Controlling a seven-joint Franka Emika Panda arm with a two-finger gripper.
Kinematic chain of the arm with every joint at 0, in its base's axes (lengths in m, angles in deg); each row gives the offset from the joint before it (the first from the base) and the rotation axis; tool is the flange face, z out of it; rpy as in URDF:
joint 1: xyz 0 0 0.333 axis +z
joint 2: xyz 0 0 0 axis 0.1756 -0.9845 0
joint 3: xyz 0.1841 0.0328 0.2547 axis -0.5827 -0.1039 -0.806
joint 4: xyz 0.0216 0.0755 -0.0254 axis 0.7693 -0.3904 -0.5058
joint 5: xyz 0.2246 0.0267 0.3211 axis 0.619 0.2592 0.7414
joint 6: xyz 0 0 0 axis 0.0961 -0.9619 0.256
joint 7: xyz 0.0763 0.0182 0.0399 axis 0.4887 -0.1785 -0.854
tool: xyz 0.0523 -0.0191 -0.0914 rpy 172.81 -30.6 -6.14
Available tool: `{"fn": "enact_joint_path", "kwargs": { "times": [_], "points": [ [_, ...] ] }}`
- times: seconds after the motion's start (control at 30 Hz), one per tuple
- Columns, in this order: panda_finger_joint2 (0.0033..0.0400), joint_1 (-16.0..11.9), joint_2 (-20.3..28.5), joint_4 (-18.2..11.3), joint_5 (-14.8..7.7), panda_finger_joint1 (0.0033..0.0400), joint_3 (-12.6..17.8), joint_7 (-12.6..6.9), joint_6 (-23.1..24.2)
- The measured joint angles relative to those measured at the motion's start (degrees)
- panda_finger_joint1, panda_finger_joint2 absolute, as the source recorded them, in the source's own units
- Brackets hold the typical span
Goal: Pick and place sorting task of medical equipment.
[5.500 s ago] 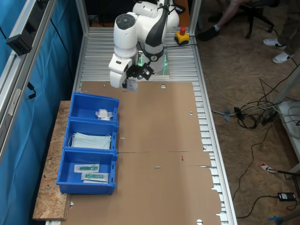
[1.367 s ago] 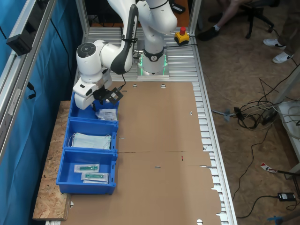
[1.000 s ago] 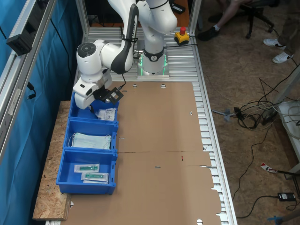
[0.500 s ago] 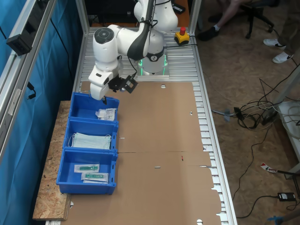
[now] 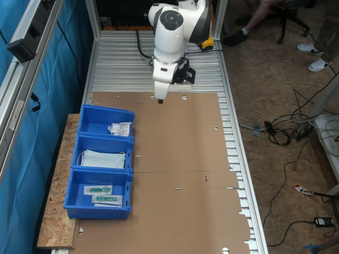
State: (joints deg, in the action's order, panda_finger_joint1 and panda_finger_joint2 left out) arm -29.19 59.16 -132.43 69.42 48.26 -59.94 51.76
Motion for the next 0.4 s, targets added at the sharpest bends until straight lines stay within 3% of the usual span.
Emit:
{"fn": "enact_joint_path", "kwargs": {
  "times": [0.2,0.4],
  "points": [
    [0.0400,8.27,4.86,-0.46,0.00,0.0400,3.72,0.00,-6.34],
    [0.0400,12.03,8.81,-0.39,0.00,0.0400,6.23,0.00,-13.09]
  ]
}}
